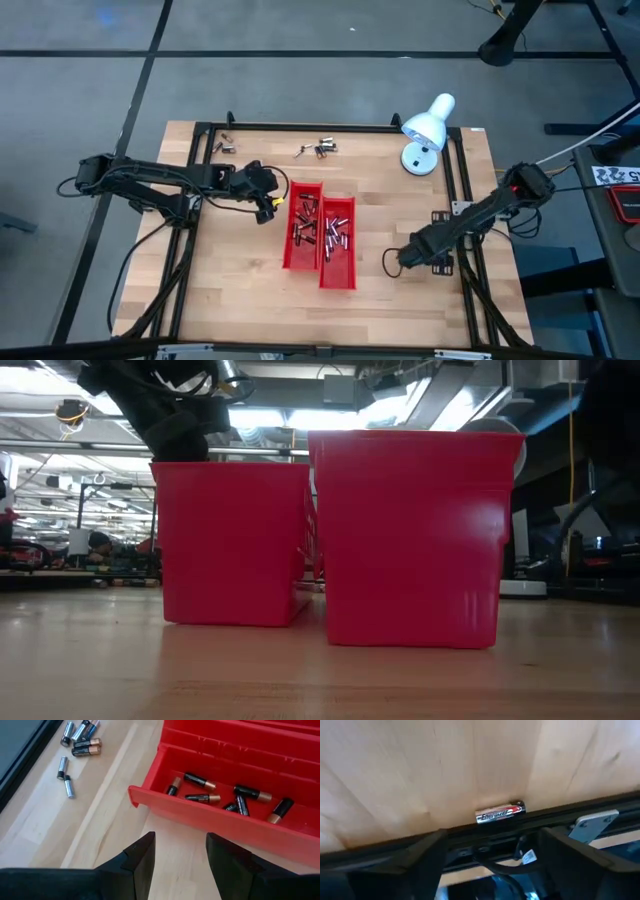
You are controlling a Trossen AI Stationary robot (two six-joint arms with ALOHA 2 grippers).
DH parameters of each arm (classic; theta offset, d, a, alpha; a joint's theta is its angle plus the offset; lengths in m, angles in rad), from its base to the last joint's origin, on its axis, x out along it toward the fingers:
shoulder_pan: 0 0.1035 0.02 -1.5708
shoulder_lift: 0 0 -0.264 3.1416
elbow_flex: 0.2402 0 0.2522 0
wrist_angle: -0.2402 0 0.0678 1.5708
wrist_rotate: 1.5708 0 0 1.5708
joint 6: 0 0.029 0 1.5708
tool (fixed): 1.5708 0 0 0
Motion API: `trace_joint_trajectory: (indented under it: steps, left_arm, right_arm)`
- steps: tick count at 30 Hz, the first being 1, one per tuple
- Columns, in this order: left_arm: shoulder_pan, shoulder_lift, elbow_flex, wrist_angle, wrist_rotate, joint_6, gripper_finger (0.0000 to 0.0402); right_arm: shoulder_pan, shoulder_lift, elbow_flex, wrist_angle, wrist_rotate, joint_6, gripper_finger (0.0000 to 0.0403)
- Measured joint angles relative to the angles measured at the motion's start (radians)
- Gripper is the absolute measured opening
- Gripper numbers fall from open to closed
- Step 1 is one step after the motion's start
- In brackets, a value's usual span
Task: Sort batteries
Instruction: Put the silver battery into the right red bin
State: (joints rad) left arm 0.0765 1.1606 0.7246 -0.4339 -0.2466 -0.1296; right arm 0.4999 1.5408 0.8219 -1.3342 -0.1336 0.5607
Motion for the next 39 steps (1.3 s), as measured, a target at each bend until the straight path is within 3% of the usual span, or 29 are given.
trace_joint_trajectory:
  steps: [8,15,30,39]
  left_arm:
    - [0.0,0.0,0.0,0.0,0.0,0.006,0.0166]
    - [0.0,0.0,0.0,0.0,0.0,0.036,0.0166]
    - [0.0,0.0,0.0,0.001,0.0,0.057,0.0166]
    - [0.0,0.0,0.0,-0.002,0.0,0.054,0.0166]
  right_arm:
    - [-0.132,0.162,0.0,-0.002,-0.015,-0.267,0.0328]
    - [-0.212,0.26,-0.002,0.021,-0.007,-0.407,0.0328]
    - [-0.232,0.297,-0.1,0.145,-0.065,-0.404,0.0328]
    - [-0.233,0.334,-0.145,0.159,-0.152,-0.29,0.0328]
